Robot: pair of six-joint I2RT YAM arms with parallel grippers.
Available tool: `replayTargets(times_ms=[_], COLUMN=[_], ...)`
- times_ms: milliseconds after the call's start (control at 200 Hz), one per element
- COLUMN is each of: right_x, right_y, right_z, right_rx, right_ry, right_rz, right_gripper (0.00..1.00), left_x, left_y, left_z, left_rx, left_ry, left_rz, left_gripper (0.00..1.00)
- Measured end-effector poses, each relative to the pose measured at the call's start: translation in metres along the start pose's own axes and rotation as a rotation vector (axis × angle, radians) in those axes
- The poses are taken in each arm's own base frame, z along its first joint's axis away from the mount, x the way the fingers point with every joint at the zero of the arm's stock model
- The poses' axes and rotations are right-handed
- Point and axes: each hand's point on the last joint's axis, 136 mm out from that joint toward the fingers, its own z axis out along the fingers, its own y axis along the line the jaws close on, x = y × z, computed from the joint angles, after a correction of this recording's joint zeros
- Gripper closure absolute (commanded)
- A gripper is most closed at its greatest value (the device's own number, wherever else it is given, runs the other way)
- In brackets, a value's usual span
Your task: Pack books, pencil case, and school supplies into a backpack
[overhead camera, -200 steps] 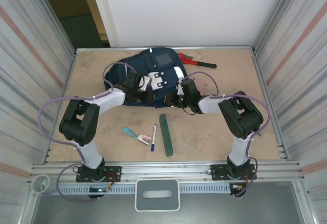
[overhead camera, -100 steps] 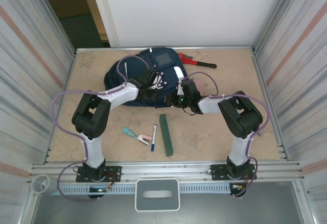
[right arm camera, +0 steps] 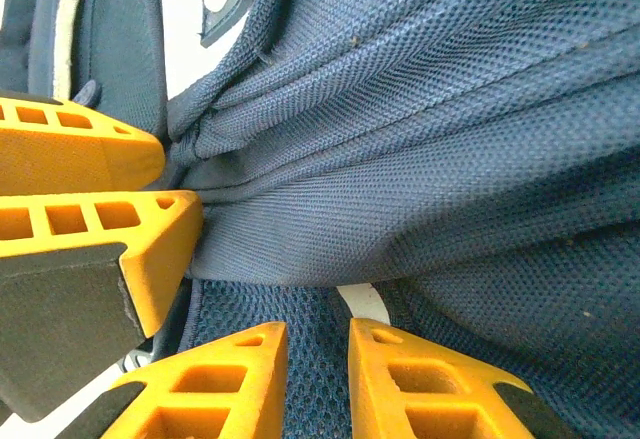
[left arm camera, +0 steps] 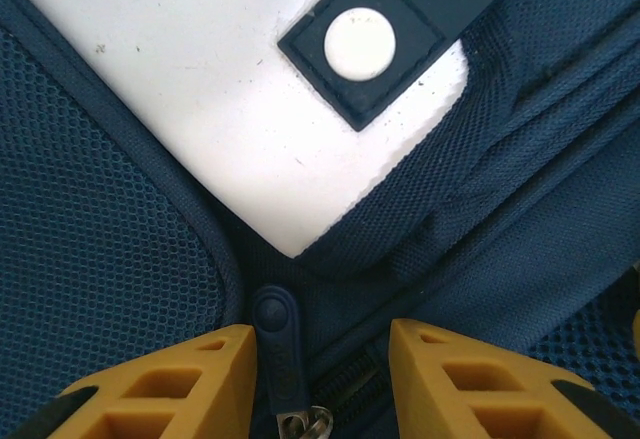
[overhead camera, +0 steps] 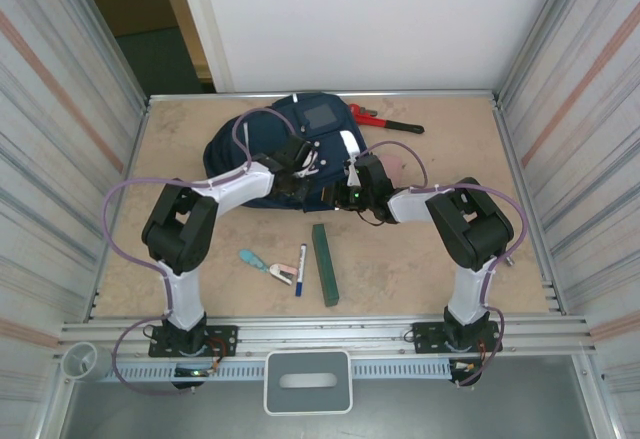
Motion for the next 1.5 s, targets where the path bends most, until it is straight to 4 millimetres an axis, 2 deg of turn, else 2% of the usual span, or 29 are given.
replayTargets(times_ms=[90,371,666,786,987,1082,1237,1498], right_x=[0.000,0.000,0.001,0.001,0.000,-0.001,-0.001,-0.001], right_y=[0.000,0.000,0.000,-0.001,-0.002,-0.002,-0.002,-0.002], right_z=[0.000,0.000,0.001,0.002,0.002,0.001,0.001,0.001], right_rx=[-0.001,-0.002,-0.004,-0.008,-0.008,-0.010,-0.015,-0.016], right_ry=[0.000,0.001,0.001,0.003,0.000,-0.003,-0.009,-0.009], right_rz=[0.003,0.003,0.003,0.006,0.008,0.007,0.004,0.004], right_gripper=[0.78,0.78,0.78,0.78,0.78,0.78,0.78,0.78], left_x=[0.000,-0.001,-0.001,-0.001,-0.002,-0.003,-0.007,0.010], left_y=[0.001,-0.002,0.002,0.002,0.002,0.006,0.024,0.040], left_z=[0.003,0.010,0.009,0.009,0.001,-0.017,-0.048,-0.041], left_rx=[0.028,0.089,0.096,0.099,0.125,0.163,0.186,0.179], left_ry=[0.013,0.045,0.070,0.077,0.036,-0.046,-0.192,-0.215], left_rz=[-0.012,0.001,0.065,0.101,0.101,0.067,-0.008,-0.088], left_gripper=[0.63,0.83,0.89,1.00,1.00,1.00,1.00,1.00])
